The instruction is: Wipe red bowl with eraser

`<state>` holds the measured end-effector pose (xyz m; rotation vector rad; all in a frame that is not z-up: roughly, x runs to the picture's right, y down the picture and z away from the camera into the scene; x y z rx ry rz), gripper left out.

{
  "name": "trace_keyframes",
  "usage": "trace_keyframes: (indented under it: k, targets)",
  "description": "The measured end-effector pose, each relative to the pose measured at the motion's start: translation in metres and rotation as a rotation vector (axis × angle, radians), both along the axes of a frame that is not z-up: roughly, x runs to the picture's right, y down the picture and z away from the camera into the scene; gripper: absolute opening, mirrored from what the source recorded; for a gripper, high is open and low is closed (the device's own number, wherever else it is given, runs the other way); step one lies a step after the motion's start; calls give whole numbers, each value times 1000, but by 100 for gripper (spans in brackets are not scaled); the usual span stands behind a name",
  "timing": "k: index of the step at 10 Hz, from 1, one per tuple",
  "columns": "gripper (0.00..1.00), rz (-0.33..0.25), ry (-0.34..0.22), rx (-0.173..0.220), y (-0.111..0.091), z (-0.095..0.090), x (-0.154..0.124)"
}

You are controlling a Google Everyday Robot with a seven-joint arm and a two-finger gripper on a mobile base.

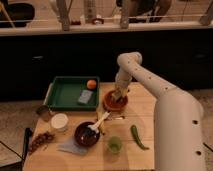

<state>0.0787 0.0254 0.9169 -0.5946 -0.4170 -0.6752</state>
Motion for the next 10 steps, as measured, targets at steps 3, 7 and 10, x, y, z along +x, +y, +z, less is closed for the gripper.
trace_keyframes:
  k: [3, 7, 10]
  targets:
    - [0, -109, -99, -41, 22, -15, -33]
    - [0, -153, -118, -76, 44, -32, -10]
    - [0, -103, -41, -67, 38, -28, 27]
